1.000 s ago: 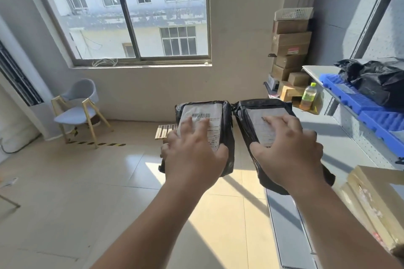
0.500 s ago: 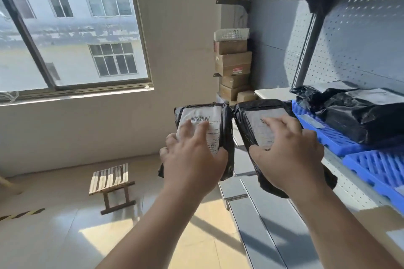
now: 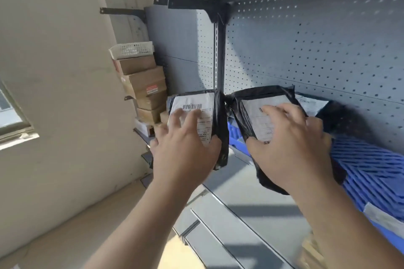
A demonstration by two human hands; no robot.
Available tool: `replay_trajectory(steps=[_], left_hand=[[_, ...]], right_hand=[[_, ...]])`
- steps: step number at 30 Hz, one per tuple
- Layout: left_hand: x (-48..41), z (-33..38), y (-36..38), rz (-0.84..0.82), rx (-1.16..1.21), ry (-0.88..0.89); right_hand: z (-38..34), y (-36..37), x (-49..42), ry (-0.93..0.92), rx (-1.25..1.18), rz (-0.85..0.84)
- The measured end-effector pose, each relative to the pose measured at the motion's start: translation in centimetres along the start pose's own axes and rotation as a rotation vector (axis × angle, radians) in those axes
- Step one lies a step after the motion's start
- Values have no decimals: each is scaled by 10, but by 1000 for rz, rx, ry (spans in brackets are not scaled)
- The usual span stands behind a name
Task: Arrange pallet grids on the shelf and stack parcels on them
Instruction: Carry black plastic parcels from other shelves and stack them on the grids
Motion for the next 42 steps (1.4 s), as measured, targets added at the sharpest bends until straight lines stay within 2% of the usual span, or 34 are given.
replay_trajectory(steps=[8,21,30,35,42], left_hand=[[-68,83,34,-10,40,152],[-163,167,112,-223,68,428],[-207,183,152,-380,46,620],[-213,184,171,-437,29,650],[-209,187,188,-480,-1,701]], right_hand=[[60,-7,-61,149,58,36],[110,-1,-115,490,250,-40],[96,30,-149,680,327,-45],[92,47,-162,753,375,-42],[95,75,-159,828,367,-128]])
Point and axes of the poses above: each hand's wrist, its own x-axis away from the middle knuckle, its own y-axis out of the palm, z = x × y, the point moved 5 cm from there along -x, towards the middle knuckle, and after that the axes turned 13 degrees about -y, right-handed, at the moved point
